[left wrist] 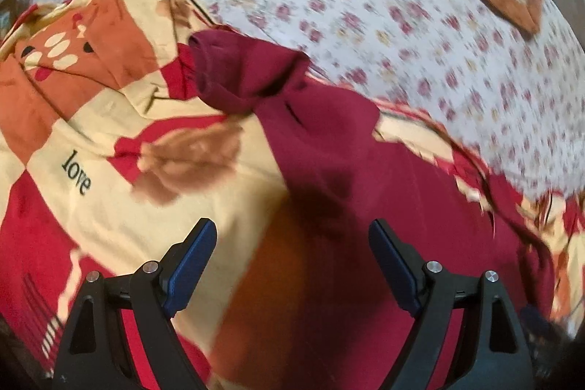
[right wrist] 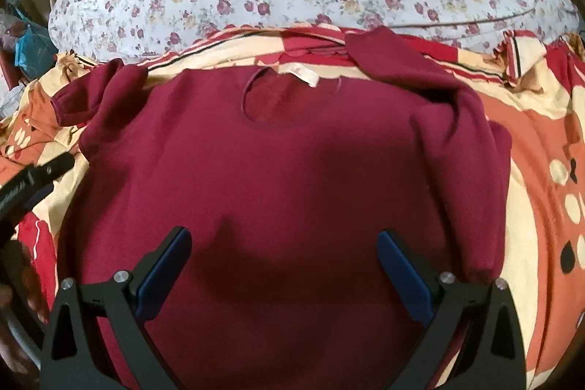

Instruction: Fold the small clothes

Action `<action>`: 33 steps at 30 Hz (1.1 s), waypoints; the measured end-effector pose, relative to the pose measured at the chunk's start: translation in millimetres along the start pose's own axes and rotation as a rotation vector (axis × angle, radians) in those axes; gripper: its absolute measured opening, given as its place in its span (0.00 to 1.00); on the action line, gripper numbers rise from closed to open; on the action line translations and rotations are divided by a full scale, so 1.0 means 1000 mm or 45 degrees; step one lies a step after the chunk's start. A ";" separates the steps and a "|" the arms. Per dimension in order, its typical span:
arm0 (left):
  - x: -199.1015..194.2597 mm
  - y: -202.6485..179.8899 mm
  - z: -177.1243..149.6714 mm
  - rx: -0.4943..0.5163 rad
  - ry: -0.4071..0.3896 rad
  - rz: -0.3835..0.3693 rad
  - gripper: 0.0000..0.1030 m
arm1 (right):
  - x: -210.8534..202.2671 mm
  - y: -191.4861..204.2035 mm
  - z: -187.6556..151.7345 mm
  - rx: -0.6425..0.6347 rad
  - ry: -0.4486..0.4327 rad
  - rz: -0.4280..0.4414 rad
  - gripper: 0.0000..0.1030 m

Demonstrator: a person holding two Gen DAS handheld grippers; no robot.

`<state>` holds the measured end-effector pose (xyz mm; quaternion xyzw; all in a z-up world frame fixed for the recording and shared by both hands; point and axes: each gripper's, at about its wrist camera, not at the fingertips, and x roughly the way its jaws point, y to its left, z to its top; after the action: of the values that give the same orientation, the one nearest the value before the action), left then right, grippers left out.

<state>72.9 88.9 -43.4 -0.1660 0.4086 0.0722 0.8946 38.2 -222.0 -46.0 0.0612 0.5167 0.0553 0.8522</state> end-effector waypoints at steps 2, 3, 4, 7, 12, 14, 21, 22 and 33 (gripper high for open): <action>0.007 0.013 0.014 -0.070 -0.009 -0.020 0.66 | 0.000 0.005 0.003 -0.015 0.001 -0.005 1.00; 0.012 0.020 0.021 -0.102 0.003 -0.031 0.65 | 0.000 0.008 0.004 -0.025 0.008 -0.003 1.00; 0.017 0.028 0.029 -0.138 0.018 -0.037 0.63 | 0.001 0.011 0.005 -0.036 0.017 -0.002 1.00; 0.024 0.054 0.048 -0.242 -0.014 -0.002 0.61 | 0.001 0.020 0.006 -0.085 0.037 -0.008 1.00; 0.033 0.088 0.068 -0.354 -0.070 0.012 0.61 | -0.003 0.028 0.008 -0.137 0.018 0.014 1.00; 0.039 0.091 0.080 -0.340 -0.095 0.034 0.61 | -0.001 0.028 0.009 -0.135 0.014 0.041 1.00; 0.081 0.071 0.116 -0.143 -0.047 0.148 0.00 | 0.005 0.016 0.011 -0.111 0.008 0.098 1.00; 0.084 0.069 0.119 -0.131 0.003 0.136 0.00 | 0.002 0.012 0.012 -0.104 -0.006 0.105 1.00; -0.054 -0.063 0.133 0.246 -0.025 -0.095 0.00 | -0.018 -0.042 0.019 0.055 -0.121 0.122 1.00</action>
<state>148.2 78.0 93.2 -0.0932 0.3984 0.0008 0.9125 47.7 -267.3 -28.4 0.1069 0.4732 0.0821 0.8706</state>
